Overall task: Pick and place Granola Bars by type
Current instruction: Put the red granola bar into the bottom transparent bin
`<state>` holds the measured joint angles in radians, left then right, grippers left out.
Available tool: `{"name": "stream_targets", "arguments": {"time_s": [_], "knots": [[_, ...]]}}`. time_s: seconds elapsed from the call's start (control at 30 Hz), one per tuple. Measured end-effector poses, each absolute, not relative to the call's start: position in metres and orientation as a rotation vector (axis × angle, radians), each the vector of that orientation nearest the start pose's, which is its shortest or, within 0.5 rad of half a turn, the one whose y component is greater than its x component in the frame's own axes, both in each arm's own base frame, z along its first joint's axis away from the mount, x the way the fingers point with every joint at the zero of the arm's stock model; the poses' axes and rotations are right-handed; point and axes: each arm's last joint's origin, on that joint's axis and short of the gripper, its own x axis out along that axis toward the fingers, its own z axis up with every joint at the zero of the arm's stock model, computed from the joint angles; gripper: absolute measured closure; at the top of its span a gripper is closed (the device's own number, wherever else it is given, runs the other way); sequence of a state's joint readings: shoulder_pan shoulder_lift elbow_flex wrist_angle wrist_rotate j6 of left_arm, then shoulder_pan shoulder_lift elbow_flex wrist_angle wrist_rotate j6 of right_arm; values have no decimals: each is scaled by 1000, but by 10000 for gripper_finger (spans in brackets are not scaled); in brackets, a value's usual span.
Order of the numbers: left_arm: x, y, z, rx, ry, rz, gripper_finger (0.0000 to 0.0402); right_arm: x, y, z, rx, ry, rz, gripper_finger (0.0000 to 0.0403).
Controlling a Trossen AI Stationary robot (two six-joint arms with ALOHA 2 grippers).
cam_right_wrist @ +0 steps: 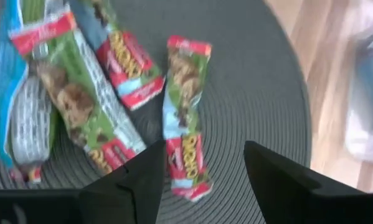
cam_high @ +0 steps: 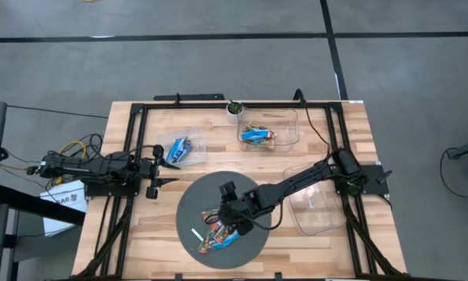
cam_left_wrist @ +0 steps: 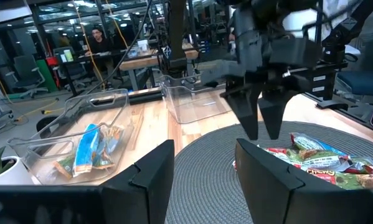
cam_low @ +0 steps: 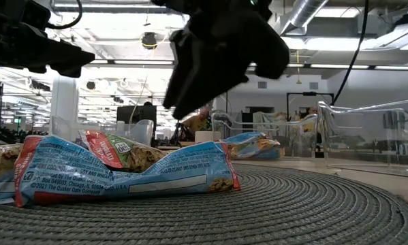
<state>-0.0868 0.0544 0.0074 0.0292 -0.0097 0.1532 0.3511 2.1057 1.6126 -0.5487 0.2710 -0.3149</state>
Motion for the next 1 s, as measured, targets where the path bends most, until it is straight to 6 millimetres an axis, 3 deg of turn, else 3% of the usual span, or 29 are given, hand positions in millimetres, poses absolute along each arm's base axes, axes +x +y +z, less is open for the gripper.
{"name": "stream_targets", "arguments": {"time_s": [0.4, 0.57, 0.63, 0.8, 1.0], "knots": [[100, -8, 165, 154, 12, -78, 239, 424, 147, 181, -604, 985, 237, 197], [100, -8, 165, 154, 12, -78, 239, 433, 146, 152, -613, 1054, 247, 200], [100, -8, 165, 154, 10, -78, 239, 443, 148, 148, -616, 1020, 246, 199], [101, -8, 164, 155, 18, -77, 239, 450, 147, 148, -627, 1014, 256, 200], [101, -8, 164, 155, 23, -77, 239, 454, 144, 133, -600, 1047, 282, 200]]}}
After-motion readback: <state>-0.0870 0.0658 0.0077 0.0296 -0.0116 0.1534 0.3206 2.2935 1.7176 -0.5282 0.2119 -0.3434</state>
